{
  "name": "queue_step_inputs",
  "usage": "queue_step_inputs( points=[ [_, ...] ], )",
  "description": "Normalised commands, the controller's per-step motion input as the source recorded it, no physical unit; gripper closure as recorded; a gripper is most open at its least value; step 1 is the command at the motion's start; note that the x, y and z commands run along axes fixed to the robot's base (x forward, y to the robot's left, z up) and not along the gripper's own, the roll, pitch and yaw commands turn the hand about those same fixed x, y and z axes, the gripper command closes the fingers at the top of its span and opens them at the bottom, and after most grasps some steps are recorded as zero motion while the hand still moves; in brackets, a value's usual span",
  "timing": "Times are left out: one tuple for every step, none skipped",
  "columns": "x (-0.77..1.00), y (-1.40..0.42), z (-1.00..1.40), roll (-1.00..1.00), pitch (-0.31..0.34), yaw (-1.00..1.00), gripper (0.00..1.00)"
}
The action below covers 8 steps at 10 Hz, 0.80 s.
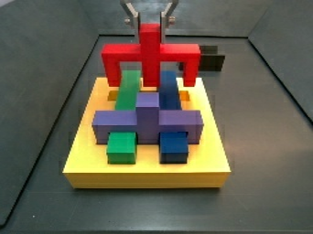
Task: Pick up the red object. Move up. Move to above the board. Insert the red object.
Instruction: Insert the red object.
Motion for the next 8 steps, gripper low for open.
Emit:
queue_step_inputs(
  points=[
    [0.00,0.00,-0.02,-0.03,-0.034,0.00,1.00],
    [-0.01,0.00,-0.04,-0.03,-0.046,0.00,1.00],
    [-0.03,0.00,-0.08,-0.02,-0.060,0.00,1.00],
    [-0.03,0.00,-0.10,-0.01,-0.061,0.00,1.00],
    [-0.02,0.00,-0.10,-0.01,-0.061,0.00,1.00],
    [0.00,0.00,-0.08,-0.01,-0.049,0.00,1.00],
    [0.00,0.00,-0.07,-0.01,-0.033,0.00,1.00],
    [0.06,0.00,-0.11,-0.01,-0.029,0.00,1.00]
  ],
)
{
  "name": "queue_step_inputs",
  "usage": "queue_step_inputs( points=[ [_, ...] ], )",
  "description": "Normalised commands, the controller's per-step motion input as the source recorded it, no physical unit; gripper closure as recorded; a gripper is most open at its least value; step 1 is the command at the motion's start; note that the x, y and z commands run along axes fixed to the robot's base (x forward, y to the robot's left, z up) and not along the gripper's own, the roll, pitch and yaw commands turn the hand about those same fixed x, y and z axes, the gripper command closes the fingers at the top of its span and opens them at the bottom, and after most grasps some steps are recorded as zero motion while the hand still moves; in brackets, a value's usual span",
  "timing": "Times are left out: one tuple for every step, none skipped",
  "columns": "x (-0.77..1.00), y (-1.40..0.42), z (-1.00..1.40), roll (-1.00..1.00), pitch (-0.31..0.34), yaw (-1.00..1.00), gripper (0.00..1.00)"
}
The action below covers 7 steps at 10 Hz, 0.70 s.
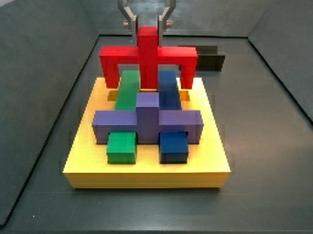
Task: Pick up the red object. Move up. Move to above the board. Insert the red object.
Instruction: Insert the red object.
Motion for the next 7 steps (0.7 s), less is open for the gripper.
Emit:
queue_step_inputs(
  points=[
    [0.07,0.00,-0.13,-0.01,-0.029,0.00,1.00],
    [0.08,0.00,-0.13,-0.01,-0.030,0.00,1.00],
    [0.06,0.00,-0.16,0.00,-0.039,0.00,1.00],
    [0.00,0.00,-0.23,-0.03,-0.083,0.00,1.00],
    [0.00,0.02,-0.17,-0.04,-0.069,0.00,1.00],
    [0.00,0.00,-0.19,-0.03,-0.109,0.04,1.00],
    [0.00,0.00,-0.12,-0.02,-0.053,0.00,1.00]
  ],
)
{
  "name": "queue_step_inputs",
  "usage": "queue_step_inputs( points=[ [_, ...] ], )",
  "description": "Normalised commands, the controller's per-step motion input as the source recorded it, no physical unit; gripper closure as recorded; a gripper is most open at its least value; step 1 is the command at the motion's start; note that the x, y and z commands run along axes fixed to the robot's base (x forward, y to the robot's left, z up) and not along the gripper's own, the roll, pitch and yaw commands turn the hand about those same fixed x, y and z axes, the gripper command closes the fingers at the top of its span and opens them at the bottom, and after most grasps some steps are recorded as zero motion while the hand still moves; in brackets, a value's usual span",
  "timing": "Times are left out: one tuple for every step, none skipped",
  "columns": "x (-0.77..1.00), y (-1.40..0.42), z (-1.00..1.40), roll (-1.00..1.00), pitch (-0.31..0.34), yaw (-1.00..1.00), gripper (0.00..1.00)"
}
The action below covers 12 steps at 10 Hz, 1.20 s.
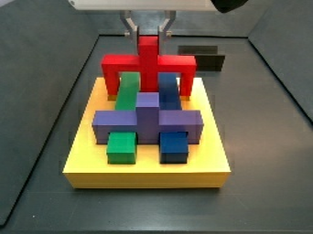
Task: Pick up the red object. Move up. Move to above the board. Insert the red object.
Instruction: Insert the red object.
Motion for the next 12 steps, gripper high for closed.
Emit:
queue_step_inputs(
  points=[
    [0.00,0.00,-0.09,-0.01,-0.029,0.00,1.00],
    [0.00,0.00,-0.09,0.00,-0.027,0.00,1.00],
    [0.00,0.00,-0.11,0.00,-0.024,0.00,1.00],
    [0.00,0.00,-0.15,0.00,-0.037,0.00,1.00],
    [0.01,0.00,-0.31,-0.03,-0.081,0.00,1.00],
    [0.02,0.01,-0.45,-0.05,-0.143,0.00,1.00],
    [0.08,0.00,-0.47,-0.04,-0.136,0.00,1.00],
    [0.10,0.01,-0.47,-0.04,-0.106,0.00,1.00],
    [0.27,0.00,-0.31,0.00,-0.010,0.00,1.00],
    [0.36,0.02,-0.04,0.03,0.043,-0.08,1.00],
    [0.31,0.00,0.04,0.11,0.123,-0.04,1.00],
    [0.09,0.00,-0.19,0.08,0.000,-0.02,1.00]
  ],
)
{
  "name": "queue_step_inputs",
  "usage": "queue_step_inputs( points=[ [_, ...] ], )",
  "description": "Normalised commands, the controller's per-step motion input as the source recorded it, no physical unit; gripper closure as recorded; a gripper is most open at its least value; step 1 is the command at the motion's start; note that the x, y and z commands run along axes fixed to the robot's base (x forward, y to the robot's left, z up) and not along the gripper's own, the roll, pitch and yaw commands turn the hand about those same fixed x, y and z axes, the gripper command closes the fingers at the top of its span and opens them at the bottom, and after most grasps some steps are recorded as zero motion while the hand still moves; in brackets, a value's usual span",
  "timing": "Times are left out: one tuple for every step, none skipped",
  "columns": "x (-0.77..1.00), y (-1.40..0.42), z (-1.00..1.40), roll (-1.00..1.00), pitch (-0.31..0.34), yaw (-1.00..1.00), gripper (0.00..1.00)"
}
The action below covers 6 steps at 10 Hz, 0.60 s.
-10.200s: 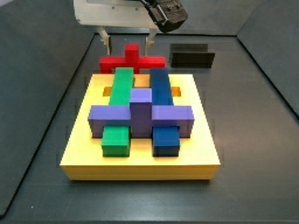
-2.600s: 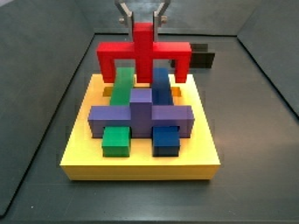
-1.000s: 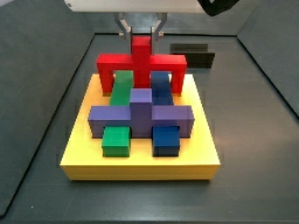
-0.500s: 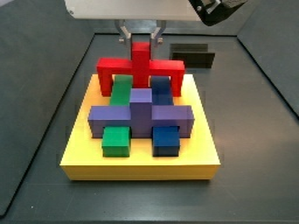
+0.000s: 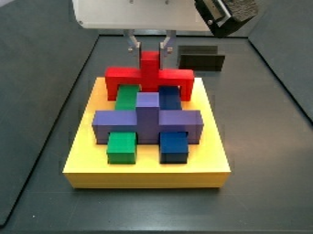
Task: Pick up the red object. Move up. Move to above the board. Insert the red object.
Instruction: Insert the red object.
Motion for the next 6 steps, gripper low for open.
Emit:
queue_step_inputs(
  points=[
    [0.00,0.04,-0.56,0.01,-0.129,-0.01,1.00],
    [0.00,0.10,-0.72,-0.01,-0.204,-0.01,1.00],
    [0.00,0.11,-0.71,-0.07,-0.200,0.00,1.00],
    [0.00,0.11,-0.65,-0.08,-0.184,0.00,1.00],
    [0.00,0.00,-0.03,0.00,0.000,0.00,1.00],
    [0.00,0.00,0.00,0.00,0.000,0.00,1.00]
  ],
)
